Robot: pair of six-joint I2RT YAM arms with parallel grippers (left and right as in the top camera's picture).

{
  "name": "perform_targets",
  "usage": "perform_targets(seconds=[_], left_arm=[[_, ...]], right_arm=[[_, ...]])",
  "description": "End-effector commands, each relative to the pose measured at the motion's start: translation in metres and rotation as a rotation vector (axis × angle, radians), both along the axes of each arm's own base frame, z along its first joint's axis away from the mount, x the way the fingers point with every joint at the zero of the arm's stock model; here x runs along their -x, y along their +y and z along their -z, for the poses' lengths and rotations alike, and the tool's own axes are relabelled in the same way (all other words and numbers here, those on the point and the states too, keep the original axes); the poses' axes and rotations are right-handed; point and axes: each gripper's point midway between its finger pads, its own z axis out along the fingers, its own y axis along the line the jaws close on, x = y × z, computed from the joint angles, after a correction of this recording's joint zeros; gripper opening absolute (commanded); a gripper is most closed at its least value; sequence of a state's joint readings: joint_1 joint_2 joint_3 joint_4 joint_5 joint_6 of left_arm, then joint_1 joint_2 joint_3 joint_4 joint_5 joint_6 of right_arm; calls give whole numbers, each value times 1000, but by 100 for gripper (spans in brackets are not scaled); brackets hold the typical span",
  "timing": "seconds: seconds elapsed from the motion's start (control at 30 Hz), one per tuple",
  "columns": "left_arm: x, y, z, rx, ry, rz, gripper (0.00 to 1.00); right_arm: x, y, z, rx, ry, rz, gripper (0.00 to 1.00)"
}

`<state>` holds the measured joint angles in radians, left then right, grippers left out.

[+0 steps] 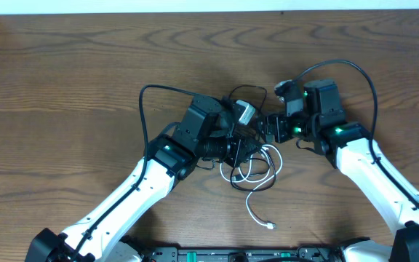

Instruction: Untangle cables

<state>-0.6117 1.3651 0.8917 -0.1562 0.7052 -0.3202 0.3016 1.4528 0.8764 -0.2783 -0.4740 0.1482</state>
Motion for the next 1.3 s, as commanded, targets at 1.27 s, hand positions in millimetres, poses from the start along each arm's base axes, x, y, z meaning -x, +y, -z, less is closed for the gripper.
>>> perform_targets(seconds=[1.27], left_arm=[[-51, 52, -177, 445, -281, -331, 7]], right_arm=[[66, 67, -48, -298, -135, -558, 77]])
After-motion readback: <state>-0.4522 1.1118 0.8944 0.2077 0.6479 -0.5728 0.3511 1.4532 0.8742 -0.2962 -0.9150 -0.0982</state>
